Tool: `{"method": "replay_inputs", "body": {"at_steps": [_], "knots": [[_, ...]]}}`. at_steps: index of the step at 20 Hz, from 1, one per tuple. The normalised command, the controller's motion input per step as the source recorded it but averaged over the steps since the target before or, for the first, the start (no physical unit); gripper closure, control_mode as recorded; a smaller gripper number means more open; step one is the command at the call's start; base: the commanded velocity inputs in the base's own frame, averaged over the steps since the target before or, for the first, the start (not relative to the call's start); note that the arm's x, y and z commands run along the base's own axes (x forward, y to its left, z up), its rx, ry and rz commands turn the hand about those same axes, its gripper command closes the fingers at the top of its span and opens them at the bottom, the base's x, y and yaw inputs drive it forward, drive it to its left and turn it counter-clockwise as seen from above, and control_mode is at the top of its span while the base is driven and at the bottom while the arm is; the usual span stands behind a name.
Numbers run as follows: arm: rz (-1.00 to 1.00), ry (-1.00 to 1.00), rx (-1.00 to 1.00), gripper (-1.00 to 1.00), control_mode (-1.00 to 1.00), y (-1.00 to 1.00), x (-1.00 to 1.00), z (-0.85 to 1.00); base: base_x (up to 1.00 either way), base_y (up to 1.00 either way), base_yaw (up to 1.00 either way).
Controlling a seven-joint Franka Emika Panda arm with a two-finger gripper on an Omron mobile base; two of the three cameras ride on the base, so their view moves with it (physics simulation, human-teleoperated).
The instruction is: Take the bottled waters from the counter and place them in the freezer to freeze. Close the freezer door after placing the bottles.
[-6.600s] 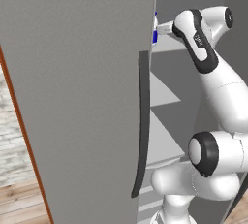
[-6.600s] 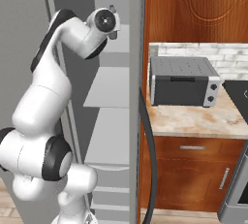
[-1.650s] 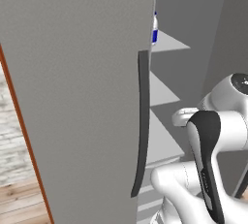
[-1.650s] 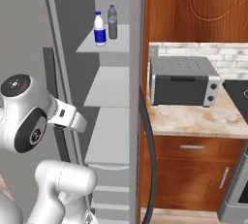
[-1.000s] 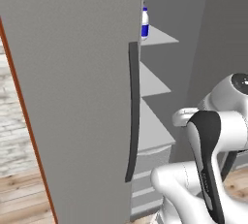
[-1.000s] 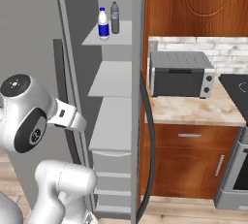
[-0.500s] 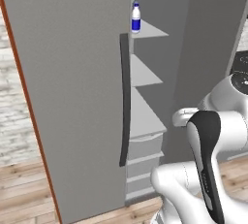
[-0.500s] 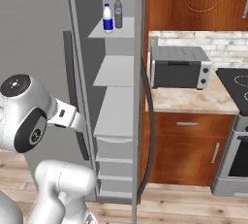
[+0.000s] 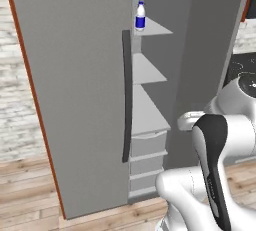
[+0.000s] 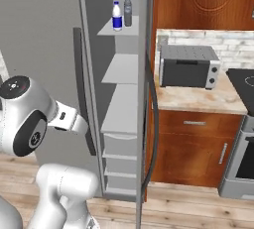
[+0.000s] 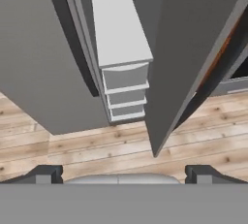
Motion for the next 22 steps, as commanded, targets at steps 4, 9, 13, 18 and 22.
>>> {"method": "replay_inputs", "body": {"at_steps": [4, 9, 13, 18, 22], "knots": [[0.0, 0.0, 0.0, -1.0, 1.0, 0.0, 0.0, 0.0, -0.01, -0.66, 0.14], [0.0, 0.0, 0.0, -1.0, 1.0, 0.0, 0.0, 0.0, -0.19, -0.56, 0.12], [0.0, 0.0, 0.0, -1.0, 1.0, 0.0, 0.0, 0.0, -0.22, -0.38, 0.08], [0.0, 0.0, 0.0, -1.0, 1.0, 0.0, 0.0, 0.0, -0.08, -0.19, 0.02], [0.0, 0.0, 0.0, -1.0, 1.0, 0.0, 0.0, 0.0, 0.0, -0.27, 0.0]]}}
